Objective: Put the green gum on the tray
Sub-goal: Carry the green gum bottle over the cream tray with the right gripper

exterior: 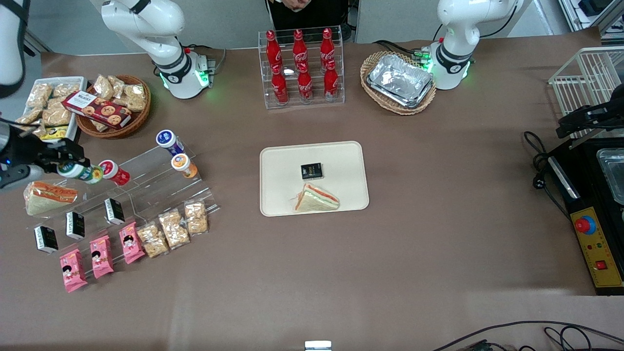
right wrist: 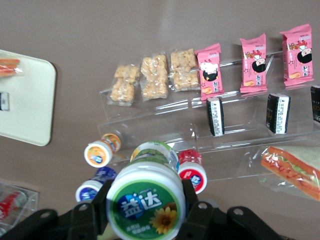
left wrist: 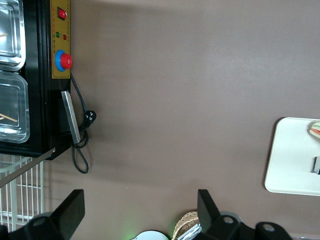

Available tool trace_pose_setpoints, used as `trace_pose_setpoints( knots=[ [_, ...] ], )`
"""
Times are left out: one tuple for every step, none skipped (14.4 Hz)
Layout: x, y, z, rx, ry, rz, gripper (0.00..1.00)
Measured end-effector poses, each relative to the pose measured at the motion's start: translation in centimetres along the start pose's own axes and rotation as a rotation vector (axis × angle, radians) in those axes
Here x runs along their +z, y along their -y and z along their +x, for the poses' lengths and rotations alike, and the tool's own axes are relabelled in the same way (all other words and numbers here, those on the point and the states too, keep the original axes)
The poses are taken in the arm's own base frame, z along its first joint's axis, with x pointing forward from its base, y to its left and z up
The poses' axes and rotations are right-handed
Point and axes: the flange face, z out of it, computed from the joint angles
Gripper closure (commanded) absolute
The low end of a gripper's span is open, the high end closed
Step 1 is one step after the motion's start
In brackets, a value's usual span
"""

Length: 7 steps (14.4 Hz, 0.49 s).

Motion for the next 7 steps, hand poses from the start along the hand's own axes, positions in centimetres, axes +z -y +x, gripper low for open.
trace_pose_setpoints(
  knots=[
    [-0.8,1.3,0.2,0.021,0.004,0.001,0.71],
    [-1.1,3.1,0.5,0.043,0.014,0.002,0.71],
    [-1.3,5.4,0.9,0.065,0.023,0.001,0.71],
    [-1.3,8.0,1.2,0.091,0.031,-0.002,0.71],
    [-1.3,10.9,1.5,0.12,0.036,-0.004,0.71],
    [-1.1,13.8,1.6,0.147,0.042,-0.002,0.71],
    [-0.8,16.7,1.8,0.173,0.051,0.0,0.71]
  ],
)
